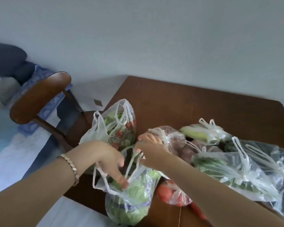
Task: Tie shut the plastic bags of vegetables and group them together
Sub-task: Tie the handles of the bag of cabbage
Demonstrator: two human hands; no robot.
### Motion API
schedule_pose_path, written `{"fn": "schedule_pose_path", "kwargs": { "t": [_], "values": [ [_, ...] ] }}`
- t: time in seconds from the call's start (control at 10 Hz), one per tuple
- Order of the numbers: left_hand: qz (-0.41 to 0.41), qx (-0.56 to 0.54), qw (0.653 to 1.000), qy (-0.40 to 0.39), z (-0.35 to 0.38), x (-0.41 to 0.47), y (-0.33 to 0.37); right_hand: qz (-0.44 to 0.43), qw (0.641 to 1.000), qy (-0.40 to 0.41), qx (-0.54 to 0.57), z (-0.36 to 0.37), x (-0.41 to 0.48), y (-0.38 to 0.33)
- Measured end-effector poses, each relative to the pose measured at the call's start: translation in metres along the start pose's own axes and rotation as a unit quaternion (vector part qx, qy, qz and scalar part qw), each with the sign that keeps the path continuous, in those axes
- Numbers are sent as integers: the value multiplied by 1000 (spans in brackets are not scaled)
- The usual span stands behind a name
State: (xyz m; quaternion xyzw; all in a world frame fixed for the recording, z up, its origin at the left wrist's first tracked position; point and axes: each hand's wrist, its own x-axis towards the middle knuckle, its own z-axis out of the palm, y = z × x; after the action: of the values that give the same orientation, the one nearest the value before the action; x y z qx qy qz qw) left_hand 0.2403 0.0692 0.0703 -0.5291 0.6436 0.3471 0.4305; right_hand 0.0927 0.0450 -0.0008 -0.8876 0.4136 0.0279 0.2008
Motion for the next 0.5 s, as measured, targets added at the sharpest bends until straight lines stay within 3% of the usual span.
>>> {"fn": "schedule_pose_path", "kwargs": {
  "t": [0.1, 0.2, 0.3, 0.4, 0.5],
  "values": [
    [68, -1, 992, -102, -4, -10, -11, 36, 998, 47, 33, 2, 5, 2],
    [86, -8, 988, -126, 3, 19, -44, 90, 981, 123, 118, -6, 7, 7],
    [67, -33, 997, 36, 3, 90, -111, 176, 922, 199, 283, -18, 13, 3],
    [221, -117, 967, -41, -10, 29, -87, 246, 832, 250, 430, -35, 17, -2],
    [295, -315, 899, -77, -24, 1, -55, 230, 771, 299, 512, -47, 14, -9]
  ]
}}
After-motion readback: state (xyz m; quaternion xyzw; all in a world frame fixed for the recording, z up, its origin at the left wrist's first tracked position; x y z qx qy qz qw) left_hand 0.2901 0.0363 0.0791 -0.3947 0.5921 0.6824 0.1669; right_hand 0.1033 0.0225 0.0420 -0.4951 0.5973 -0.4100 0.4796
